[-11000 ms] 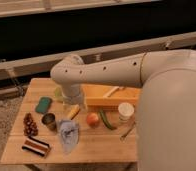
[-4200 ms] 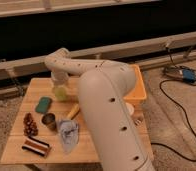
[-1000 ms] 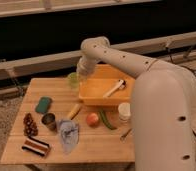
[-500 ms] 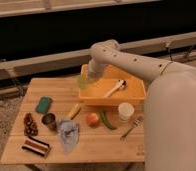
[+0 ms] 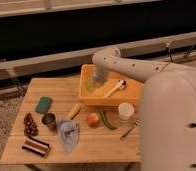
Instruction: Stack cups into tray
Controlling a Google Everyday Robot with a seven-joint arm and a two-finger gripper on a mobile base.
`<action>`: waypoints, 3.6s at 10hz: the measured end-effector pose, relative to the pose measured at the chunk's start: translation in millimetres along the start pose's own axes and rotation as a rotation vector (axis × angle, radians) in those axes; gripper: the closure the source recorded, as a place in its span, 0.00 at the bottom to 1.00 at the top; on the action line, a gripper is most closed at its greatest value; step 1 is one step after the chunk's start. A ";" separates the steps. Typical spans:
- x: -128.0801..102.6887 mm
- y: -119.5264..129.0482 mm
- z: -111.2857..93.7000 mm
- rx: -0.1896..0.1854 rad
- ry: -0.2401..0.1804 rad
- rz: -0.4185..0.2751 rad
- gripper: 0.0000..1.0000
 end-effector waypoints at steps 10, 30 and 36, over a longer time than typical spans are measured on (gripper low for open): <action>5.7 -36.4 83.7 0.036 0.119 0.084 0.20; 73.9 166.6 -37.9 -0.071 0.083 -0.479 0.20; 195.2 233.3 -25.9 -0.133 0.267 -0.754 0.20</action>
